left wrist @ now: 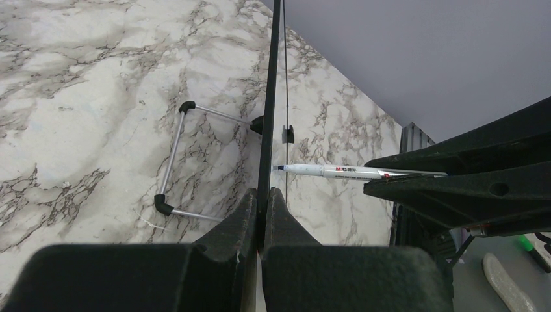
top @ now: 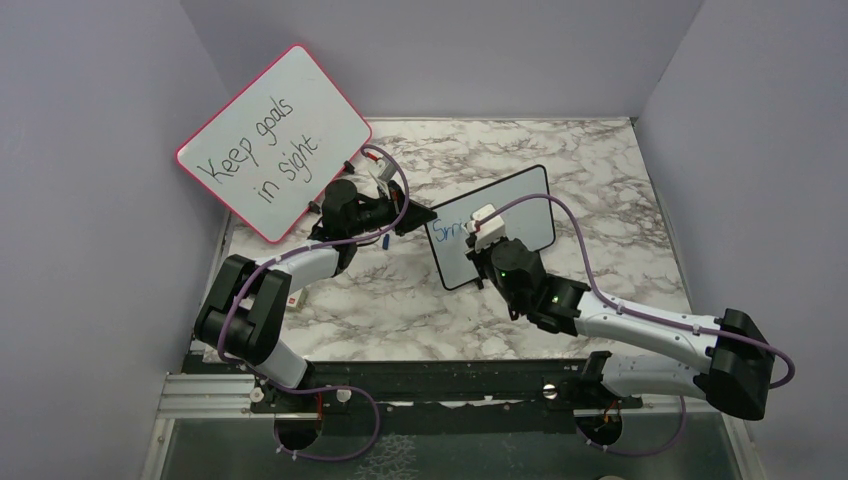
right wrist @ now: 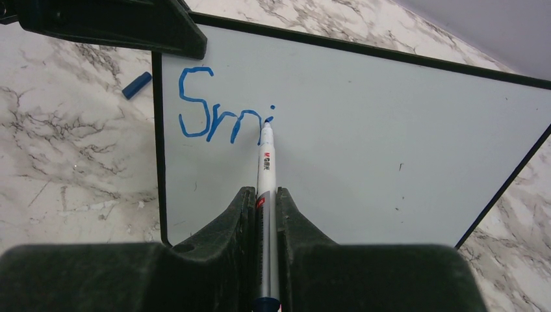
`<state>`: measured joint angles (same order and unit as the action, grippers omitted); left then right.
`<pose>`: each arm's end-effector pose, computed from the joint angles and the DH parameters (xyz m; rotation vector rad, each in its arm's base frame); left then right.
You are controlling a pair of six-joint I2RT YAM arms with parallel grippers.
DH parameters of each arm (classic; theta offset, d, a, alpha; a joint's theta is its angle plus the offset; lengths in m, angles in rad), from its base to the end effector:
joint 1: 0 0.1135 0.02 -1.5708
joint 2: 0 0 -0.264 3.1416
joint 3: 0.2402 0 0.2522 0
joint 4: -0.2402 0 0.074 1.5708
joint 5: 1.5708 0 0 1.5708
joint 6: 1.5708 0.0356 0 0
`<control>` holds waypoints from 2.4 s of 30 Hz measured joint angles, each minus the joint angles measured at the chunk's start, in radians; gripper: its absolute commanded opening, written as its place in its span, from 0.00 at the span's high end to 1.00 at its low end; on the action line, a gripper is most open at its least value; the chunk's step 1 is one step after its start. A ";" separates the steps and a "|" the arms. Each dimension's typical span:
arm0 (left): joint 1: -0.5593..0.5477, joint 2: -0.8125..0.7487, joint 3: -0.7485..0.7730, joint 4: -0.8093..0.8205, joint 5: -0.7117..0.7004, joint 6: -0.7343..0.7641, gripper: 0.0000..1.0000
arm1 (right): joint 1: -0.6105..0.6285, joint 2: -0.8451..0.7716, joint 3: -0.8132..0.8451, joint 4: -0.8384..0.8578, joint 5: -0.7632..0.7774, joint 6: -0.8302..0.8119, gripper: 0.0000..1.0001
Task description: Write a sentence on the whiteboard
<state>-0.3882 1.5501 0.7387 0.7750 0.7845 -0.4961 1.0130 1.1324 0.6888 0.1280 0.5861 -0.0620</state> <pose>0.2921 -0.1466 0.2375 0.5634 1.6687 -1.2866 0.1509 0.2046 0.2694 -0.5803 1.7396 0.1143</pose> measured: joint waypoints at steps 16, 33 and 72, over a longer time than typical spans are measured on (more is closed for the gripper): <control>0.000 0.000 0.000 0.000 0.000 0.000 1.00 | 0.000 -0.009 0.000 -0.061 -0.001 0.044 0.99; 0.000 0.000 0.000 0.000 0.000 0.000 1.00 | -0.003 -0.067 -0.003 -0.038 0.000 0.030 0.99; 0.000 0.000 0.000 0.000 0.001 -0.001 1.00 | -0.053 -0.006 0.006 0.089 -0.035 -0.026 0.99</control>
<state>-0.3882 1.5501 0.7387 0.7753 0.7853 -0.4969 0.9600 1.1263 0.6945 0.2169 0.5514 -0.0883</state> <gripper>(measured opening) 0.024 0.173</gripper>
